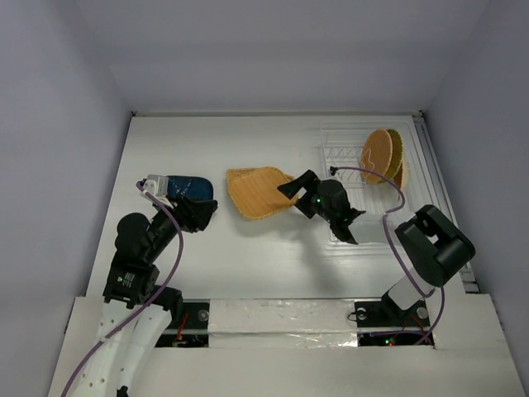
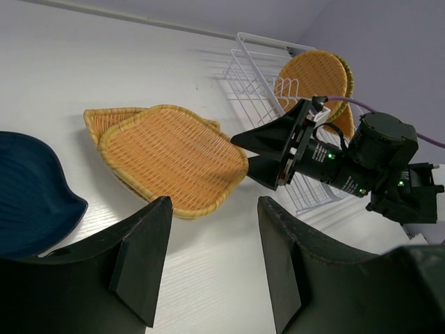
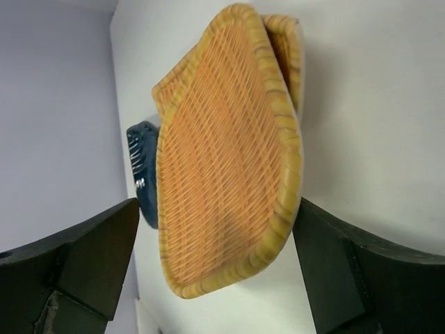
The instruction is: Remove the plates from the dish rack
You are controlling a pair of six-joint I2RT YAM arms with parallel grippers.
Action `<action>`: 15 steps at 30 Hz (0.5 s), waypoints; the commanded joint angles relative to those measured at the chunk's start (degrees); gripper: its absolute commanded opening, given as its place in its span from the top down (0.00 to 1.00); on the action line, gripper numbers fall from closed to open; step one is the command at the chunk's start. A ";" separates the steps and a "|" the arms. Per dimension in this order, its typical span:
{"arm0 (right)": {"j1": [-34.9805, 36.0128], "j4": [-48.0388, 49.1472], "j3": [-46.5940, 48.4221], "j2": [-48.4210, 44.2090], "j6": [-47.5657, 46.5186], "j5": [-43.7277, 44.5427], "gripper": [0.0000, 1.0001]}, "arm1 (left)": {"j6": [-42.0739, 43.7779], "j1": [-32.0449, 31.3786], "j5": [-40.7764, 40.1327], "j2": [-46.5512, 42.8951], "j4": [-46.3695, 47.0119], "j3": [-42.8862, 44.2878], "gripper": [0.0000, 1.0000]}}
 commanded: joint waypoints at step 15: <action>7.49 -20.44 7.92 -3.62 -9.06 16.98 0.06 | -0.05 -0.30 0.88 -0.85 3.22 0.19 0.51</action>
